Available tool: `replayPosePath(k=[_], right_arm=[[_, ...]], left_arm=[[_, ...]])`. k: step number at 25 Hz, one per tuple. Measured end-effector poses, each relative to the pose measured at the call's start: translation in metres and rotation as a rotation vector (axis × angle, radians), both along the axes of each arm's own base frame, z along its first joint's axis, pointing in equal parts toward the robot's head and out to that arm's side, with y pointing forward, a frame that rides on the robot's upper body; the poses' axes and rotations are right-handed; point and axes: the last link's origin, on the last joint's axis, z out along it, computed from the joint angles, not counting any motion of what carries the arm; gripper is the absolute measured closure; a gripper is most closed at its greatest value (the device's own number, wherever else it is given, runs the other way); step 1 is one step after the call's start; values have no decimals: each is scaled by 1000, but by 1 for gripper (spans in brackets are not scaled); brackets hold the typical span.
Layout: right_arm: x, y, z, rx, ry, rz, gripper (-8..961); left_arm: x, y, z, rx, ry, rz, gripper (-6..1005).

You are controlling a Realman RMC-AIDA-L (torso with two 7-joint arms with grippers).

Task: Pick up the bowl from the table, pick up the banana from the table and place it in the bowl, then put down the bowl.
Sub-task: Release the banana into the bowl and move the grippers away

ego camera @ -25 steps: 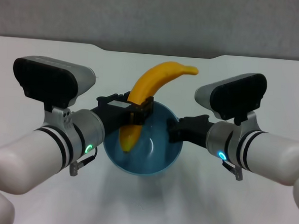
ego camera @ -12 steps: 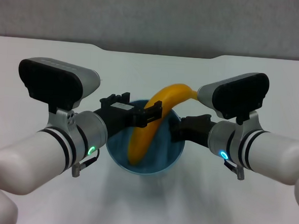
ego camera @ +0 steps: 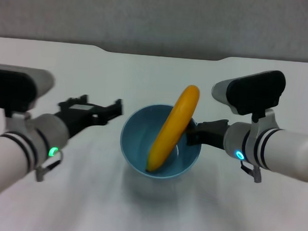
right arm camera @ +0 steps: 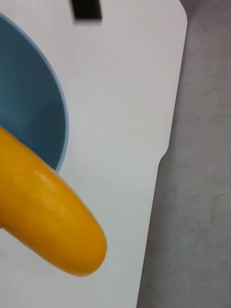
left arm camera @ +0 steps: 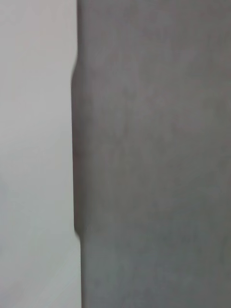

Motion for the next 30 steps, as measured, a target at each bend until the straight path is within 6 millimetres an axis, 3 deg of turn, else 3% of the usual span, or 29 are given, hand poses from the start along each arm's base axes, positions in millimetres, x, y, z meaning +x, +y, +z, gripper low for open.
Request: replayPosePath(k=[5,9,20,30], right_arm=[[-5,8,6,-34,8,-72,918],[-11,19,11,-71,9,-138,918],[-1,34,8,-117,1,-276,919],[24,22,-1,-86,14,-277,919]], left_arm=[[-39,4,26,81,6,116,92],[-59,-1,35,107,10,177,92],[-72,-1,39,115,20,215,91],[-68,-1,37,110,9,210,92]])
